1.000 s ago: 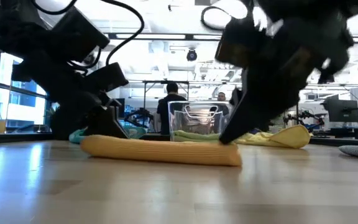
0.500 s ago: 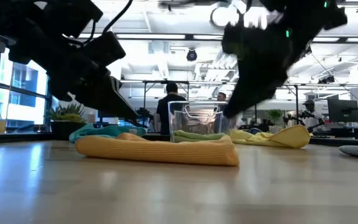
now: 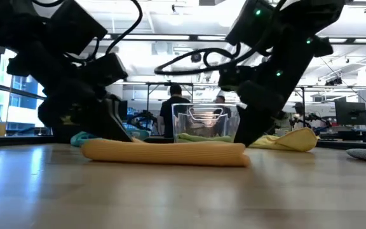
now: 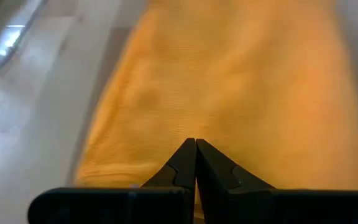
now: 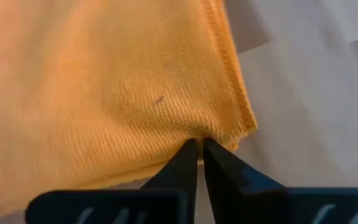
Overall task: Fold microfiber towels
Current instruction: Fold the orange microfiber cloth
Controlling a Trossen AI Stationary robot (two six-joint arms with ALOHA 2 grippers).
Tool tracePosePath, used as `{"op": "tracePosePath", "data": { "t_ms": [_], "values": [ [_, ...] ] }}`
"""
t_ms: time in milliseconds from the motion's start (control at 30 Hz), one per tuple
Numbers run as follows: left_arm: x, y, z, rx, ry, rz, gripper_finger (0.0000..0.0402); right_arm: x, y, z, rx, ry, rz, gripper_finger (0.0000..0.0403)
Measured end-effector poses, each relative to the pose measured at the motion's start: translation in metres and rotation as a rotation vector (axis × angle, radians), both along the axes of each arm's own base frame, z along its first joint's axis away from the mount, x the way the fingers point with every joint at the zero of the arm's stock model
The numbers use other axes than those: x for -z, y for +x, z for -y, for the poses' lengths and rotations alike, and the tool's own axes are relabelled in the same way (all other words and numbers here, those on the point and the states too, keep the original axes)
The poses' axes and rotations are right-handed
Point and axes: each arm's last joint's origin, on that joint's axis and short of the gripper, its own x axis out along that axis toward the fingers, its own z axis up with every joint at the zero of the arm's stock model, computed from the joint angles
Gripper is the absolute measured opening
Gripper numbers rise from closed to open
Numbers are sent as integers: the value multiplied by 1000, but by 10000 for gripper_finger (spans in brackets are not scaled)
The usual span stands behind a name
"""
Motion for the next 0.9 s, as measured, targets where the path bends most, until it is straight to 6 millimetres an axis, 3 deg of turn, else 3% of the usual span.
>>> {"op": "tracePosePath", "data": {
  "t_ms": [267, 467, 700, 900],
  "values": [
    [3, -2, 16, 15, -56, -7, 0, -2, 4, 29, -12, -75, -8, 4],
    [1, -3, 30, 20, -118, 28, 0, -27, -1, 36, 17, -114, 51, 14],
    [-16, 12, 41, 75, -151, 118, 0, -48, -9, -1, -153, 1, 118, 27],
    [-34, 21, 13, 54, -171, 177, 0, -42, -12, -46, -264, 65, 151, 27]
  ]
}}
